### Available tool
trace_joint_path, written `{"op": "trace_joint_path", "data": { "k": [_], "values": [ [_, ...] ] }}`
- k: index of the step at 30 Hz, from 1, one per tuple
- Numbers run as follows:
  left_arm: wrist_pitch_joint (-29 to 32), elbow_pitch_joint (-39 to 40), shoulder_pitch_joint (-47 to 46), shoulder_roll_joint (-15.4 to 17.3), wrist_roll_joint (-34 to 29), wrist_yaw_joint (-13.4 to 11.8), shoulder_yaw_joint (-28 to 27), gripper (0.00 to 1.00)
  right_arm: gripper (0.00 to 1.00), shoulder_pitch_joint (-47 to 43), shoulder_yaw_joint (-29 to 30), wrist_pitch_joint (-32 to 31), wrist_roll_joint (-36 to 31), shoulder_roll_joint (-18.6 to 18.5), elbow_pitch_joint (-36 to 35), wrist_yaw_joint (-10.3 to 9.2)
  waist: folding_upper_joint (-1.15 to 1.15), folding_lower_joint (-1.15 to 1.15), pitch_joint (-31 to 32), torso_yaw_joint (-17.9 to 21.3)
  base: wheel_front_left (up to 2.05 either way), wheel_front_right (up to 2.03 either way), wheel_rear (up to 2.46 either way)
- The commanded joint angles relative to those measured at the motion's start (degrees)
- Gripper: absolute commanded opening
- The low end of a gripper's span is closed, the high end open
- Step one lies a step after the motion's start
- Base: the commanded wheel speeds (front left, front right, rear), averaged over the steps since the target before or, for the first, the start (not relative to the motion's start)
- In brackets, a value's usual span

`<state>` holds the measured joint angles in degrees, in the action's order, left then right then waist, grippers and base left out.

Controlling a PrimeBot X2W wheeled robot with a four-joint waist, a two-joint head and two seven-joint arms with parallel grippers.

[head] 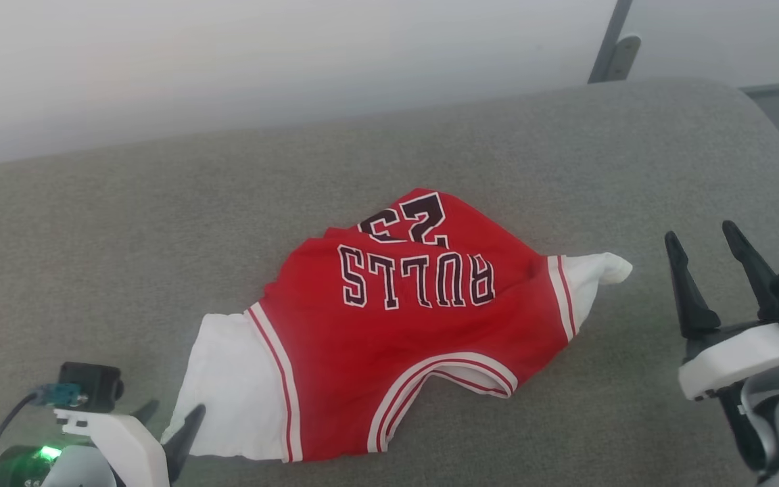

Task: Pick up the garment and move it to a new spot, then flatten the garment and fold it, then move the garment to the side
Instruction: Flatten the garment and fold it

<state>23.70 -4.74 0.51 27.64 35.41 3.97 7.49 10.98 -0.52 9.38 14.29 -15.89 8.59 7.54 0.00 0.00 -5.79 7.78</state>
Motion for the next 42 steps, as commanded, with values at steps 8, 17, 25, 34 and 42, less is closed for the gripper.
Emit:
{"op": "trace_joint_path", "data": {
  "k": [8,17,25,34,42],
  "values": [
    [6.84,-5.68,-4.11,0.31,0.22,-0.86,2.74,1.00,1.00,-0.09,3.02,3.44,-5.19,4.40,0.68,-0.10,0.00,0.00,-1.90,0.73,0.00,0.00,0.00],
    [12.27,-14.04,-8.84,-1.37,1.04,-0.17,6.28,0.00,1.00,1.03,2.20,2.10,-4.76,5.32,3.27,-0.10,0.00,0.00,-3.32,0.85,0.00,0.00,0.00],
    [11.23,-15.38,-11.87,-1.60,1.46,1.36,7.61,0.00,1.00,3.36,-1.74,-6.91,1.79,2.85,6.84,-0.10,0.00,0.00,-4.32,-0.05,0.00,0.00,0.00],
    [9.75,-15.75,-14.96,-2.03,1.50,2.03,8.76,0.00,1.00,10.80,-8.17,-22.56,11.04,-2.04,13.63,-0.10,0.00,0.00,-6.59,-2.64,0.00,0.00,0.00],
    [8.39,-15.99,-17.85,-2.89,1.43,2.61,10.93,0.00,0.91,17.55,-15.90,-34.67,14.80,-4.71,22.93,-0.07,0.00,0.00,-9.21,-5.72,0.00,0.00,0.00]
  ]
}}
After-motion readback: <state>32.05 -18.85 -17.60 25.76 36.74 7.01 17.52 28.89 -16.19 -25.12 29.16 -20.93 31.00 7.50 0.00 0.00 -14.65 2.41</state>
